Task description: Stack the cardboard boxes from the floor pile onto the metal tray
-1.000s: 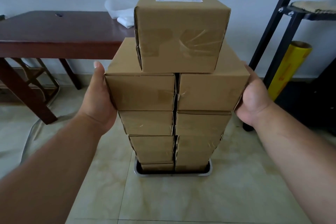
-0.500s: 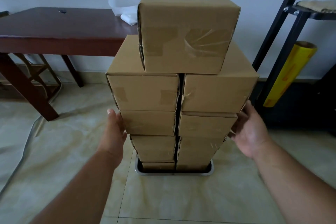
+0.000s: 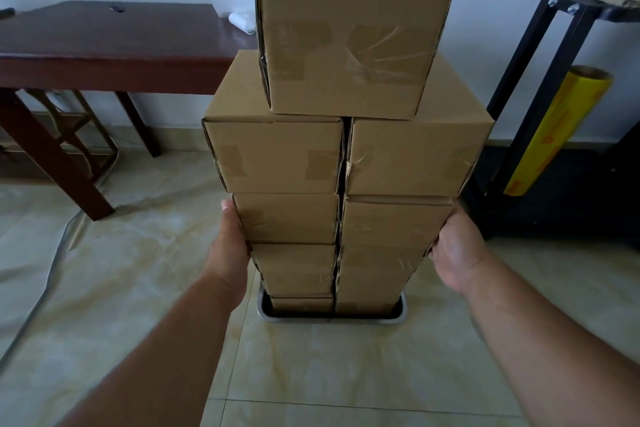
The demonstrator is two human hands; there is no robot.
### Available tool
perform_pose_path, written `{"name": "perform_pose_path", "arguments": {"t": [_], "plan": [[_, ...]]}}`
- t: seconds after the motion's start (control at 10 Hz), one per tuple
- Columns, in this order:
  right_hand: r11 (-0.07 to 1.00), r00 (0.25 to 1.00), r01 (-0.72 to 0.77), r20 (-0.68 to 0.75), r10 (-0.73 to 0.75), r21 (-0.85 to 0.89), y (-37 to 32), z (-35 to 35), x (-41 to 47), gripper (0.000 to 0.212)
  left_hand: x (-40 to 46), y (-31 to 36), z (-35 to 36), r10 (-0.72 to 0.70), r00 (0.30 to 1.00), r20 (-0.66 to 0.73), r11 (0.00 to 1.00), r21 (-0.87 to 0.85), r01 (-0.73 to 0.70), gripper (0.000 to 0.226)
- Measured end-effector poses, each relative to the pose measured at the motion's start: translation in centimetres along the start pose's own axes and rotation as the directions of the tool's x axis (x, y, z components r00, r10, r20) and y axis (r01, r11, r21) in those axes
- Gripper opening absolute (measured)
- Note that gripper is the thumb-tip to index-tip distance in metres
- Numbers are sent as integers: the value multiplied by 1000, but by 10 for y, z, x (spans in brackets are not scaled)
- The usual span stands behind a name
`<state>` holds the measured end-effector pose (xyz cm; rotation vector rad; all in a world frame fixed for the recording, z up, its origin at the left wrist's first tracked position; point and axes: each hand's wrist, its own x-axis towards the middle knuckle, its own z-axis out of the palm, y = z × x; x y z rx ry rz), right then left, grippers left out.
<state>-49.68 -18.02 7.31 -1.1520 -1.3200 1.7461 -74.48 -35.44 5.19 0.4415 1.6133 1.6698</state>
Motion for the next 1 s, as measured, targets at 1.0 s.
{"name": "perform_pose_path", "arguments": {"t": [1.0], "plan": [[993,990,106,-95,-101,54,-36,-40,-2,87,3,41,-33,134,984,-119,991,-8,-136,75]]}}
